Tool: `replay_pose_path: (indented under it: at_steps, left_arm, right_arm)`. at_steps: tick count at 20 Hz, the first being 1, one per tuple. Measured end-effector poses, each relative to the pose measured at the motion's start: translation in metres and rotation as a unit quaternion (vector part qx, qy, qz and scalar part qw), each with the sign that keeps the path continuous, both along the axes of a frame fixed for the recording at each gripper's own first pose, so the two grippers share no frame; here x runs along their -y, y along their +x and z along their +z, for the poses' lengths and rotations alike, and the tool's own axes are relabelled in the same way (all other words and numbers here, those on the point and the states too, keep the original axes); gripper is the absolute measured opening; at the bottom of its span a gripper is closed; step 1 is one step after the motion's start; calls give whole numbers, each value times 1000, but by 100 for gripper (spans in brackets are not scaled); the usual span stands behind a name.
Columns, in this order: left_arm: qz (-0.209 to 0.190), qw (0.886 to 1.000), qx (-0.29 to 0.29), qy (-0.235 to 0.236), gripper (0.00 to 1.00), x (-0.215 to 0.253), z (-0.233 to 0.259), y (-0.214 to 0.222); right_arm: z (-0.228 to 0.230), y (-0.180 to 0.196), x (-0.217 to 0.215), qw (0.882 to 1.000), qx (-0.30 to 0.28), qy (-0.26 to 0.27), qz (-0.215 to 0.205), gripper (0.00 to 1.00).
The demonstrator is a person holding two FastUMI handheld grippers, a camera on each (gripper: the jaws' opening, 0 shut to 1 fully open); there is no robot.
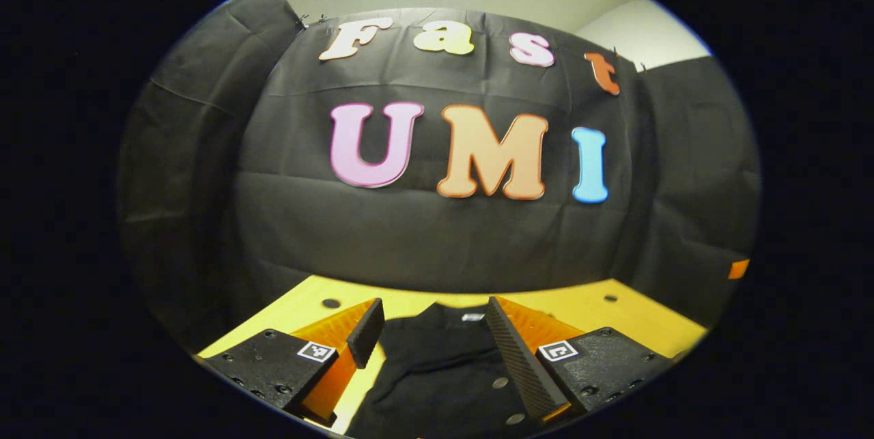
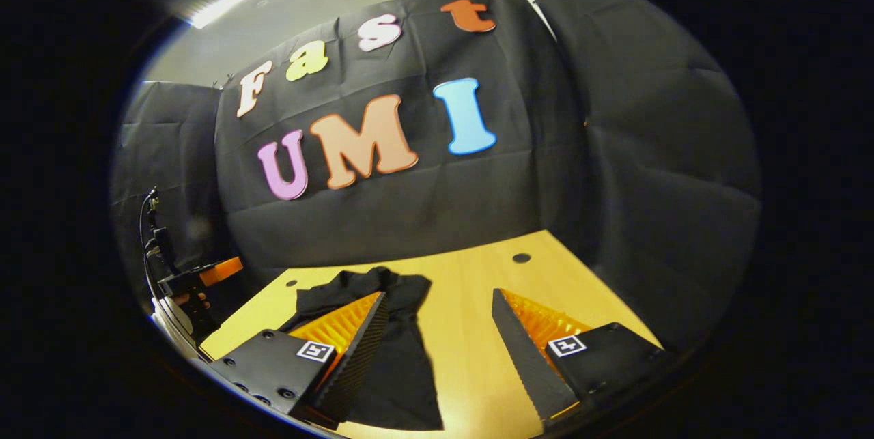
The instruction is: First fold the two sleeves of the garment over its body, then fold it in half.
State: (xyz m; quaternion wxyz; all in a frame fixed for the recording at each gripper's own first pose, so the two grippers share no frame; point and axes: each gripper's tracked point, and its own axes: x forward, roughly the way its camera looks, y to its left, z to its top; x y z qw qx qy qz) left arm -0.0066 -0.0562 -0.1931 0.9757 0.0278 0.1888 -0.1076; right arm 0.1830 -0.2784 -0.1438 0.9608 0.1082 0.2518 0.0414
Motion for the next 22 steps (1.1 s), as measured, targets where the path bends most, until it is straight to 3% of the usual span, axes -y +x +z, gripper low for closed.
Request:
replay_pose_path:
  at_steps: [1,4,10,13,14,16,17,19,21,22]
  left_arm:
    - [1,1000,-21,22,92,-15,-14,-23]
    - [6,994,-86,64,92,-51,-56,-96]
    - [5,980,-183,77,96,-87,-107,-198]
    - [-1,972,-224,74,94,-91,-136,-222]
    - [-3,970,-233,72,94,-90,-143,-226]
    - [-2,965,-251,77,94,-92,-158,-233]
    - [1,961,-262,82,94,-94,-166,-235]
    - [7,958,-276,81,95,-97,-177,-235]
    - [13,958,-276,68,99,-95,-176,-235]
    - [14,957,-281,68,95,-94,-180,-238]
  right_arm:
    - [-14,-9,-10,1000,-15,-3,8,97]
    - [-61,-40,-28,998,-58,-25,10,98]
    - [-157,-102,-65,983,-162,-71,39,98]
    - [-191,-104,-74,976,-198,-79,47,94]
    - [-203,-106,-75,972,-211,-87,48,98]
    - [-222,-108,-73,966,-229,-108,45,94]
    - [-227,-107,-73,966,-230,-113,47,99]
    - [-228,-106,-78,966,-224,-117,57,94]
    - [-230,-100,-79,965,-226,-117,65,99]
    - [-230,-100,-79,966,-223,-114,66,99]
